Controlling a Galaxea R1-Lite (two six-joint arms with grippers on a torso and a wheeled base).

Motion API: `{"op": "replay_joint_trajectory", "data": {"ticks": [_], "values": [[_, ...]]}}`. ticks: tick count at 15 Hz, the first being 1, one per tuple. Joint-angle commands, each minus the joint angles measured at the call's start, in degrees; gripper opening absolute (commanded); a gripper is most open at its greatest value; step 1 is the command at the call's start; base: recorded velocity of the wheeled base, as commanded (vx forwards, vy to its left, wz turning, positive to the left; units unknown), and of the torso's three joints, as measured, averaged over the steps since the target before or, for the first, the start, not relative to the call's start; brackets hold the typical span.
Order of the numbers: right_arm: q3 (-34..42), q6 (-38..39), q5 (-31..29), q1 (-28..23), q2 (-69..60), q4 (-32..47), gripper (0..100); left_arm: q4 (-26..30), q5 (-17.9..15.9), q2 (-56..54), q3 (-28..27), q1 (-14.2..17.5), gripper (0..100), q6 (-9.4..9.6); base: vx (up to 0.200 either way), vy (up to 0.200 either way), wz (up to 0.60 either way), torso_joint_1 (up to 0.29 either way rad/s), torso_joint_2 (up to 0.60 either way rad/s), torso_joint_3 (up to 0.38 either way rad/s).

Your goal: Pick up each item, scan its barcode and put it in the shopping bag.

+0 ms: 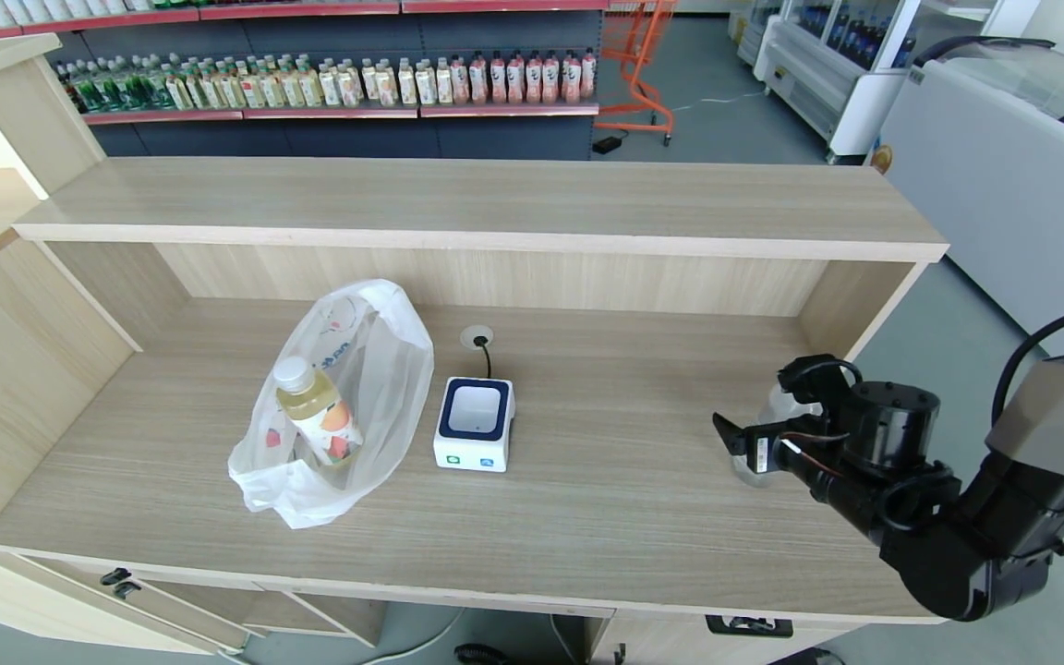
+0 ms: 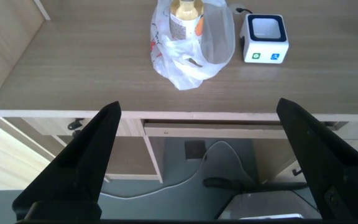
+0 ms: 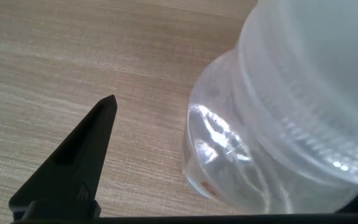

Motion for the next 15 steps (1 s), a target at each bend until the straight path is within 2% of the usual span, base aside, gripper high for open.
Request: {"op": "replay_joint_trajectory", "data": {"ticks": [1,2,11,15], "values": [[-0.94,-0.01,0.07,0.09,1.10,-0.01,100,0.02,0.01,-0.03,0.10,0.01,100,-0.01,0.000,0.000,0.00,0.000,0.00,0.000],[-1.20,-0.01,0.16,0.09,1.45,-0.01,0,0.02,0.01,-0.03,0.01,0.01,100,-0.01,0.000,0.000,0.00,0.000,0.00,0.000],[-2.52,-0.01,0.25,0.27,0.13,-0.10,0,0.02,0.01,-0.03,0.01,0.01,100,-0.01,0.000,0.000,0.00,0.000,0.00,0.000],[-2.34,0.87,4.91,0.18,-3.65,-0.01,0,0.02,0.01,-0.03,0.01,0.01,100,-0.01,0.000,0.000,0.00,0.000,0.00,0.000]]}}
